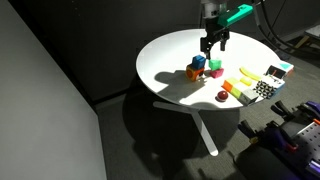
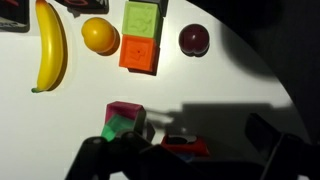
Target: Put the blue block on the orange plushy cube
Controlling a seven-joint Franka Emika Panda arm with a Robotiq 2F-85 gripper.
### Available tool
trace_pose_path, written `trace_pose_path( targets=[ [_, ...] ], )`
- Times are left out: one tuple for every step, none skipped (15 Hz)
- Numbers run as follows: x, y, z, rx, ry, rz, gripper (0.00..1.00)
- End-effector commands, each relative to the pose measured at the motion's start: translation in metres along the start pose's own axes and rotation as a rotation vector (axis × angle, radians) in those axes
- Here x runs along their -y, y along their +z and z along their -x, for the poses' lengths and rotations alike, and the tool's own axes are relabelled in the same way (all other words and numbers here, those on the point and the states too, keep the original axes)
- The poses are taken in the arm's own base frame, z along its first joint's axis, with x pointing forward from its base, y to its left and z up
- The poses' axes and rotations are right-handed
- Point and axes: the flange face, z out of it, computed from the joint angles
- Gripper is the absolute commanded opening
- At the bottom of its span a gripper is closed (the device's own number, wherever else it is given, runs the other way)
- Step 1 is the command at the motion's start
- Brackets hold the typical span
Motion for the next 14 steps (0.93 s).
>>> trace_pose_path(
  targets=[
    [-0.005, -0.012, 0.028, 0.006, 0.041, 0.005, 1.00],
    [-0.006, -0.014, 0.033, 0.000, 0.046, 0.008, 1.00],
    [-0.006, -0.016, 0.038, -0.007, 0.052, 0.006, 1.00],
    [-0.007, -0.019, 0.042, -0.014, 0.057, 0.005, 1.00],
    [-0.008, -0.021, 0.047, -0.019, 0.061, 0.003, 1.00],
    [-0.009, -0.025, 0.052, -0.028, 0.064, 0.003, 1.00],
    [-0.010, -0.027, 0.056, -0.036, 0.068, 0.002, 1.00],
    [-0.010, -0.031, 0.061, -0.047, 0.072, 0.001, 1.00],
    [-0.011, -0.034, 0.064, -0.057, 0.074, -0.001, 1.00],
    [-0.012, -0.037, 0.068, -0.069, 0.076, -0.004, 1.00],
    [-0.013, -0.040, 0.071, -0.079, 0.077, -0.006, 1.00],
    [-0.013, -0.043, 0.075, -0.094, 0.076, -0.010, 1.00],
    [-0.014, -0.046, 0.078, -0.115, 0.071, -0.006, 1.00],
    [-0.014, -0.049, 0.080, -0.130, 0.069, -0.012, 1.00]
  ],
)
